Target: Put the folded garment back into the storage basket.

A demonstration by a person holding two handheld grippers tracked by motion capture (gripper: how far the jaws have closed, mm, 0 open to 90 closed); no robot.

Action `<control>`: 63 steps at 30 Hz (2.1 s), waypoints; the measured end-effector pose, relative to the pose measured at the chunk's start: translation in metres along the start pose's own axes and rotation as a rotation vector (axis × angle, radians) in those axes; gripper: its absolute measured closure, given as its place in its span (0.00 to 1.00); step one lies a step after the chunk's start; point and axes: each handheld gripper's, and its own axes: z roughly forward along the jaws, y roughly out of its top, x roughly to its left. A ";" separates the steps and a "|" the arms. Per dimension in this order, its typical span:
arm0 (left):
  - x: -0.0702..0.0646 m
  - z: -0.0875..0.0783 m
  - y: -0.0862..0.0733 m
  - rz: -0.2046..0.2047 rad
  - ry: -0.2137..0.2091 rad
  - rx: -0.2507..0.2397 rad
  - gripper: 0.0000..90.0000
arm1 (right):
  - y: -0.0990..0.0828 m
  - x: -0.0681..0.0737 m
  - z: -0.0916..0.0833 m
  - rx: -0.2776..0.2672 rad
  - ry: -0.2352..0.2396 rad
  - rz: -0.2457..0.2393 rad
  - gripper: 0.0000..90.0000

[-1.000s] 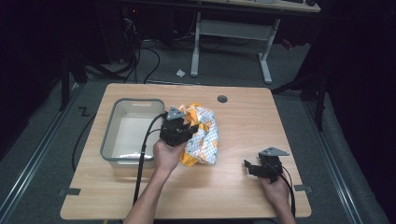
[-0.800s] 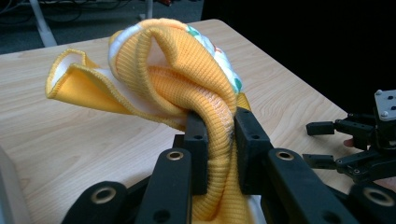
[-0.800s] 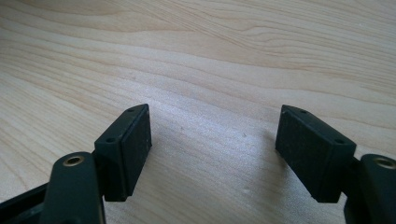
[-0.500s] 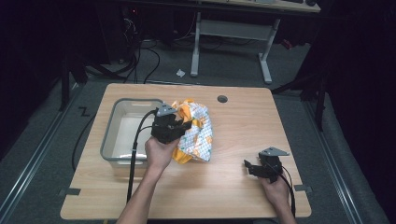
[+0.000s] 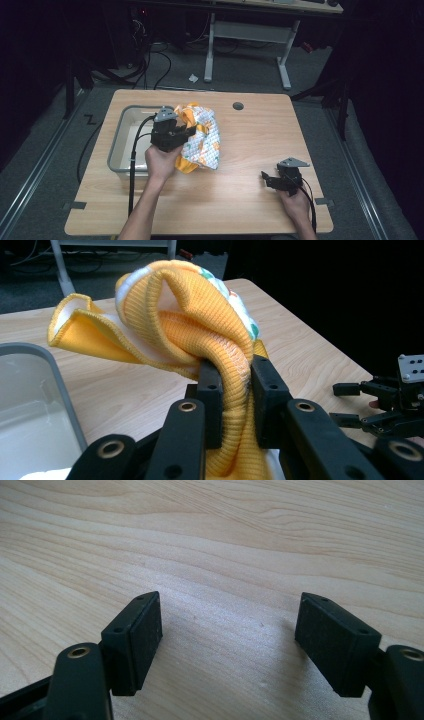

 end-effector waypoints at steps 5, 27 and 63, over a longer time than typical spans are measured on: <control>0.004 -0.007 0.001 -0.003 0.013 -0.003 0.86 | 0.000 0.000 0.000 0.000 0.000 -0.001 0.30; 0.034 -0.046 0.006 -0.034 0.069 -0.026 0.86 | 0.000 0.000 0.000 0.000 0.000 -0.001 0.30; 0.081 -0.063 -0.005 -0.069 0.147 0.009 0.86 | 0.000 0.000 0.000 -0.001 0.000 -0.001 0.30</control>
